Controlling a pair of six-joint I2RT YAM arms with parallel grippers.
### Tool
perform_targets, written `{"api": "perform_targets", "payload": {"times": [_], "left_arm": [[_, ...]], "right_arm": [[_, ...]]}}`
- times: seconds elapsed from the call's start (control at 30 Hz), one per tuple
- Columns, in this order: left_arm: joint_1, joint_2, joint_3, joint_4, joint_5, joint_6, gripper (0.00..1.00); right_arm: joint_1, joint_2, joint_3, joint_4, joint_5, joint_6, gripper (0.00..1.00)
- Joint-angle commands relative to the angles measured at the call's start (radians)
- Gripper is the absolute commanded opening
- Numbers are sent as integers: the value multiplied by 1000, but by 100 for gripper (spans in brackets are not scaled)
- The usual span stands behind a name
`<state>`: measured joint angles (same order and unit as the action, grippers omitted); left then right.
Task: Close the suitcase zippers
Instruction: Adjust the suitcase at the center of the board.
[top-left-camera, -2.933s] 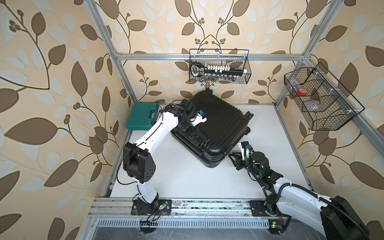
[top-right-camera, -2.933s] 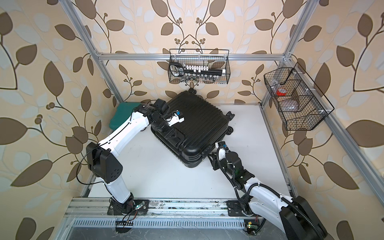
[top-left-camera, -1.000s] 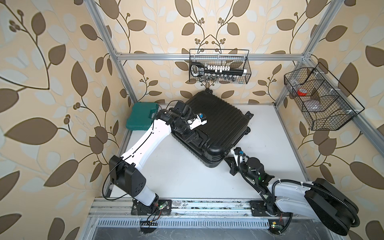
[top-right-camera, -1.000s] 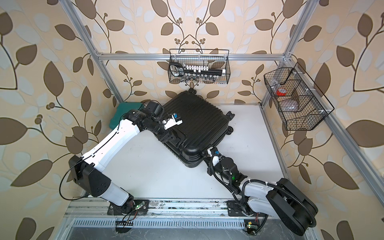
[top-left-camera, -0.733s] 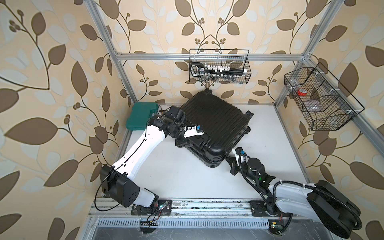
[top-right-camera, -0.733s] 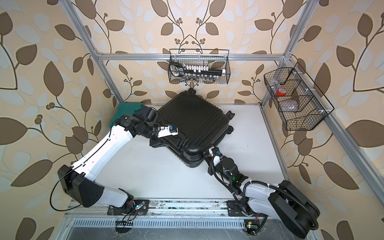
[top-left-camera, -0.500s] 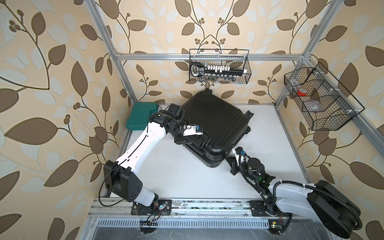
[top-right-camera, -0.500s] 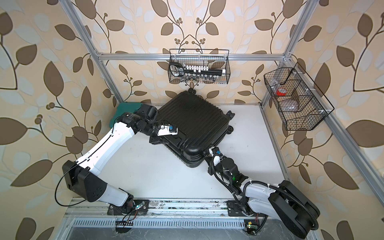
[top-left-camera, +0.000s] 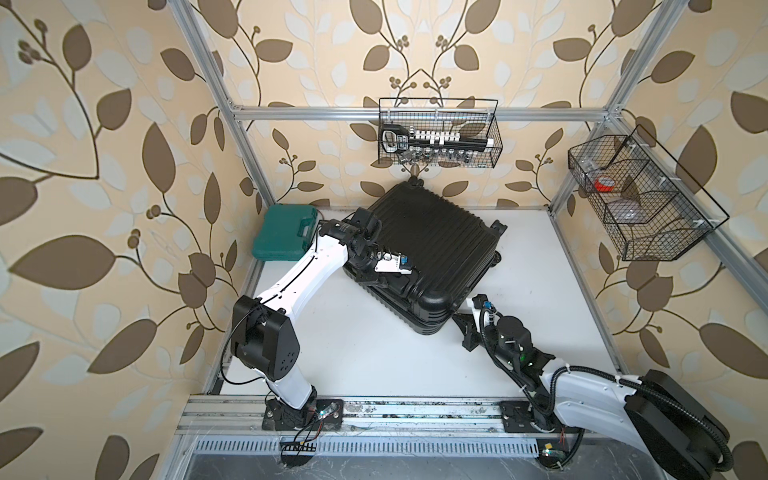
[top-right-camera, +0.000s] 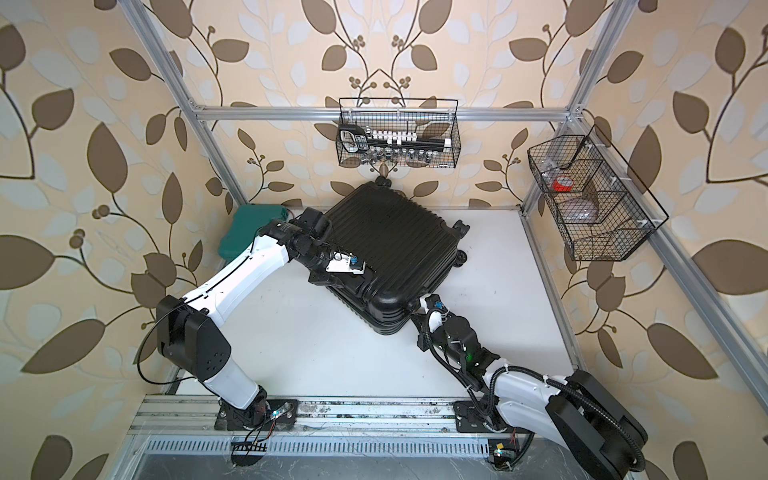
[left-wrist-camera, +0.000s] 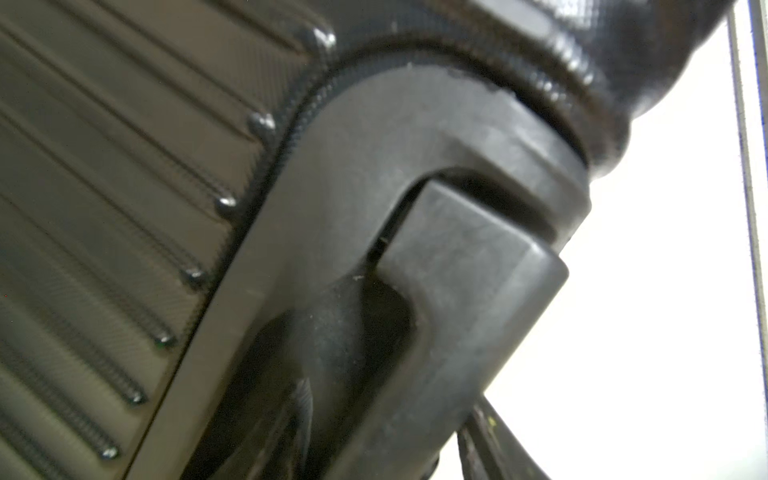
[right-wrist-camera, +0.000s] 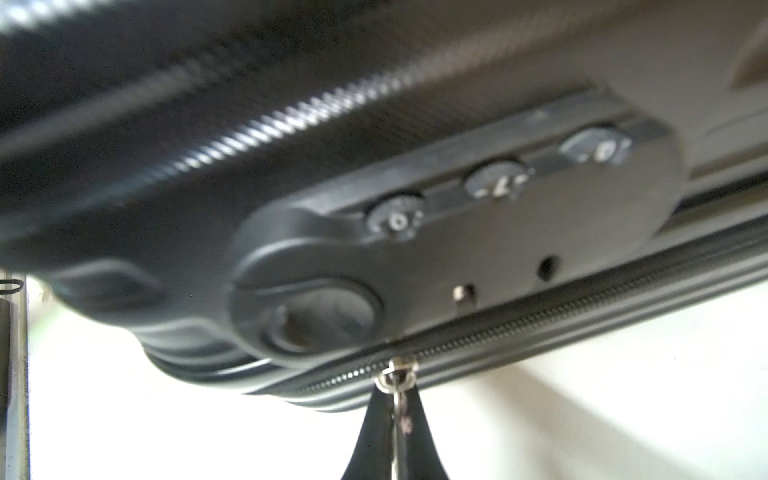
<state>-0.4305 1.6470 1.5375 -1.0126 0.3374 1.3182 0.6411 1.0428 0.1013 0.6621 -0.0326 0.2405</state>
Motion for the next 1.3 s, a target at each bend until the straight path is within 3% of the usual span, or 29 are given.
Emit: {"api": "perform_targets", "payload": {"times": [0.0,0.43,0.77,1.27], "left_arm": [[-30,25,7,53,-76,-53,44],[-121,74,122,108,-141,-148,29],[-174,70,214,99,-202,-212,24],[-235,59,249,117,-181,-282,18]], "right_arm": [[12,-69,11,-70,-12,19,0],[83,-281,-12,-224,-75,49,0],[172,-285,11,-230,-78,31,0],[231,-259,54,-216,-138,3,0]]}}
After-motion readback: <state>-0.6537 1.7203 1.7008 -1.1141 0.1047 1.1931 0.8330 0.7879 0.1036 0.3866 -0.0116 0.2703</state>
